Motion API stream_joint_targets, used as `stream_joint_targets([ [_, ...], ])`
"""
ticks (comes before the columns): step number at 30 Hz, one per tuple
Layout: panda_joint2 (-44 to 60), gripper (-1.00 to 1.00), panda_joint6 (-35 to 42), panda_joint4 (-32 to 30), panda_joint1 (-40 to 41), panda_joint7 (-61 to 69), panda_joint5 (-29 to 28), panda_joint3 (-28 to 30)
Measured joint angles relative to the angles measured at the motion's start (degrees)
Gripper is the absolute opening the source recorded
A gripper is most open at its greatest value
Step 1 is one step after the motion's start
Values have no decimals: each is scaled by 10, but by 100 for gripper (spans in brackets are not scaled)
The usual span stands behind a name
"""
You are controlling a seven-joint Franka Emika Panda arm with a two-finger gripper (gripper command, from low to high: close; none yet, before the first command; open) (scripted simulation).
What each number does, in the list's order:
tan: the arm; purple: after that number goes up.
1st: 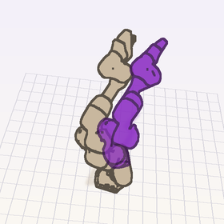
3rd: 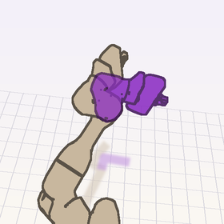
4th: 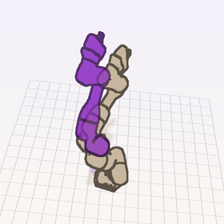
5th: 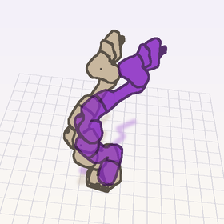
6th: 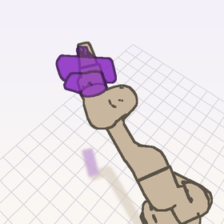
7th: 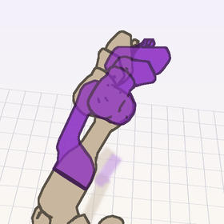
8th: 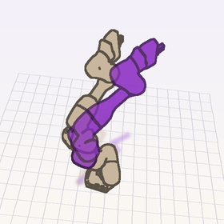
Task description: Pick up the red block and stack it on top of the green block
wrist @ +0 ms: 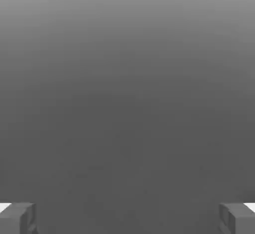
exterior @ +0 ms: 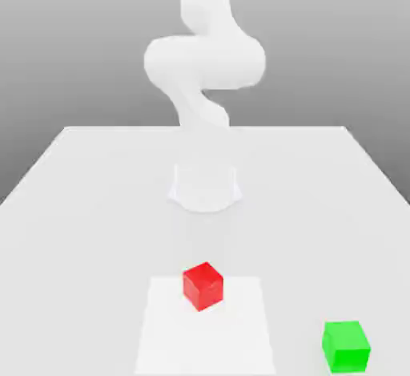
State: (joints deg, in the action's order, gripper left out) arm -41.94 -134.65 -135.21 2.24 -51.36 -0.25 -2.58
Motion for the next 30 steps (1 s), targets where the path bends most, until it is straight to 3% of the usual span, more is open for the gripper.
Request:
stream_joint_targets([
  [9,169,0,-118,-140,86,-230,-5,-89],
  [17,354,0,-247,-277,126,-447,21,-125],
  [23,452,0,-324,-282,128,-520,-31,-110],
  [29,534,0,-391,-272,76,-575,-110,-38],
  [30,541,-100,-398,-272,70,-580,-116,-30],
])
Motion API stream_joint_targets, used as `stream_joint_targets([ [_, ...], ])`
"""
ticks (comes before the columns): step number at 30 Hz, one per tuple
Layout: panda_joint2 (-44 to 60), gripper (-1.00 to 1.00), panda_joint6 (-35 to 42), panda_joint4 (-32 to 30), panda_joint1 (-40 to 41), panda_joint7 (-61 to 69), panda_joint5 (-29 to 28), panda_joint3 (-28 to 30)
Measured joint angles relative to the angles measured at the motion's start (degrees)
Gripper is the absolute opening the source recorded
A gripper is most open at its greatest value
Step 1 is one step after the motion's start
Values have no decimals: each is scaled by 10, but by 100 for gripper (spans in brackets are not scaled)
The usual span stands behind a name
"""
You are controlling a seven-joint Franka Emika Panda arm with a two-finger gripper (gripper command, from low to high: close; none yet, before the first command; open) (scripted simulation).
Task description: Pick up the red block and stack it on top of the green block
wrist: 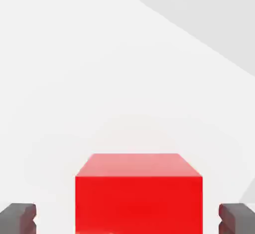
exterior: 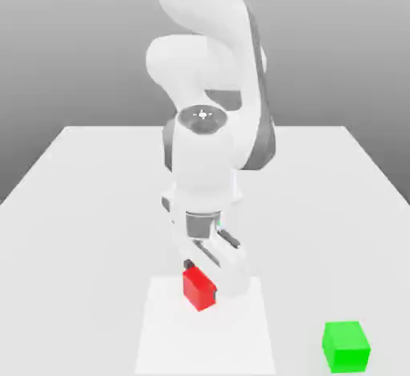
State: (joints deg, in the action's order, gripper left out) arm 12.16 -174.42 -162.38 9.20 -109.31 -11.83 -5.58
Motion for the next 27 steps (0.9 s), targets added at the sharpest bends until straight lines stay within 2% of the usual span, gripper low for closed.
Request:
stream_joint_targets([
  [7,-1,-100,0,0,1,0,0,-1],
  [13,-75,-100,61,-8,31,53,76,-51],
  [19,-149,-100,123,-22,18,96,134,-54],
  [23,-125,-100,168,41,-39,132,141,-71],
  [27,-84,-100,212,123,-82,158,122,-96],
])
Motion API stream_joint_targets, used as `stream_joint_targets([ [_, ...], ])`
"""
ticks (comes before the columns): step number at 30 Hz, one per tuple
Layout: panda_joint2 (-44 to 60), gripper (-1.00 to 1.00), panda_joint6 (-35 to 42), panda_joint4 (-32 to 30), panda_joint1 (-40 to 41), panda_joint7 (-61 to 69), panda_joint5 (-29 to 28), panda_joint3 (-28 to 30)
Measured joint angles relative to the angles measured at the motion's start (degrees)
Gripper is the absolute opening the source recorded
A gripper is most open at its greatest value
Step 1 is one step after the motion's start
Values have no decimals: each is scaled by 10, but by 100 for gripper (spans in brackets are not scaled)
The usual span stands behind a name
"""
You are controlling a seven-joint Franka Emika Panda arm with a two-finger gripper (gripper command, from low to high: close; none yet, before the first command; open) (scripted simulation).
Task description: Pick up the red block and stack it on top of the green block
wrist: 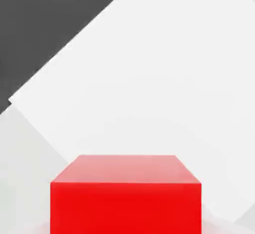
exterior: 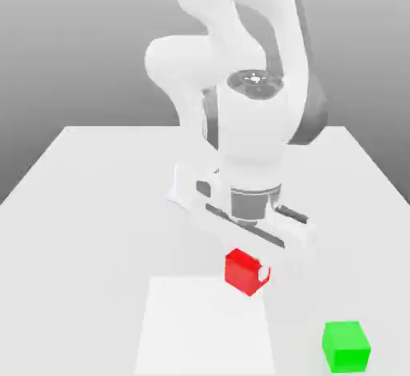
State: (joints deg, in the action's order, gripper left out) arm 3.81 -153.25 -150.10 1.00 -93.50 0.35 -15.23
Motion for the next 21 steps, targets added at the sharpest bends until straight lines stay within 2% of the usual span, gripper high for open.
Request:
stream_joint_targets([
  [6,63,-100,58,121,-51,18,-57,-31],
  [10,135,-100,10,143,-76,-8,-106,-11],
  [11,154,100,-6,145,-83,-16,-117,-3],
  [17,163,100,-13,146,-87,-20,-123,2],
  [21,108,100,35,143,-77,6,-87,-15],
])
